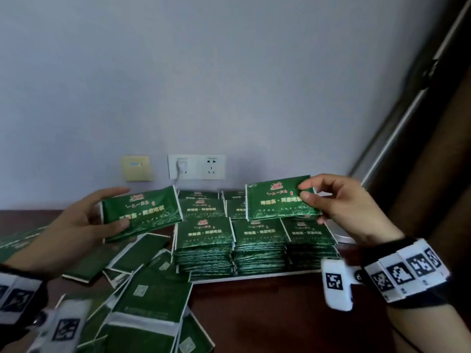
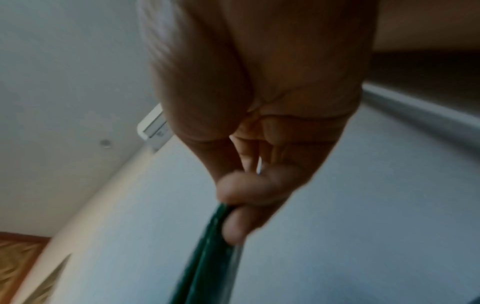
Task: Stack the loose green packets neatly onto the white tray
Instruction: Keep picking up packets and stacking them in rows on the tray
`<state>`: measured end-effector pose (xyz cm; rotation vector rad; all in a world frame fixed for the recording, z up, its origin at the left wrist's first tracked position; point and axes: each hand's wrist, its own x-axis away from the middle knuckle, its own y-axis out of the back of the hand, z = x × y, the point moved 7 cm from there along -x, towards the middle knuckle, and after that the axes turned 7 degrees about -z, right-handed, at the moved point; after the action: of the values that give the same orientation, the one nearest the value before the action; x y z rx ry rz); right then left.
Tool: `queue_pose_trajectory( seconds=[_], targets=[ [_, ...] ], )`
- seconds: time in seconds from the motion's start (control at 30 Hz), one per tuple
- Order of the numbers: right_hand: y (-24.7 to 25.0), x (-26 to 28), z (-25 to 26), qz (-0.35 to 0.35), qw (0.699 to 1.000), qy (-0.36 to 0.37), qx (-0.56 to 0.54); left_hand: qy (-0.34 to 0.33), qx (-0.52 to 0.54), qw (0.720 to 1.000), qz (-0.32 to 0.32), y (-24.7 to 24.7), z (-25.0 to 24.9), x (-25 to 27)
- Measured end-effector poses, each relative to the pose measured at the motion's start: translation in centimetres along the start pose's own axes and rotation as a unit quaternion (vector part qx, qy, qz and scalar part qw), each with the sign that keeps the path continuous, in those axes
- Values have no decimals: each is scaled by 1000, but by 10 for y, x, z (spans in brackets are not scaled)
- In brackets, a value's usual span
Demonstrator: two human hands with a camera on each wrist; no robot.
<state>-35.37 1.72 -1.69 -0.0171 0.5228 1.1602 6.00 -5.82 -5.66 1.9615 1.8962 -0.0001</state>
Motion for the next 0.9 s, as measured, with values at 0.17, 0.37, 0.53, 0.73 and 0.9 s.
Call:
queue_pose_trajectory(
  seconds=[0.17, 0.37, 0.53, 0.73, 0.9],
  targets=[
    [67, -19, -65, -12, 991, -121, 48, -5, 18, 999, 39, -98, -62, -30],
    [94, -24, -118, -13, 974, -202, 99, 64, 2, 994, 90, -219, -86, -89],
    [92, -28, -141, -10, 966, -213, 149, 133, -60, 977, 158, -307, -58, -113],
    [84, -38, -146, -13, 954, -177, 241, 83, -181, 968, 153, -339, -45, -127],
    [70, -43, -143, 6, 947, -157, 279, 38, -245, 956, 155, -350, -45, -139]
  ],
)
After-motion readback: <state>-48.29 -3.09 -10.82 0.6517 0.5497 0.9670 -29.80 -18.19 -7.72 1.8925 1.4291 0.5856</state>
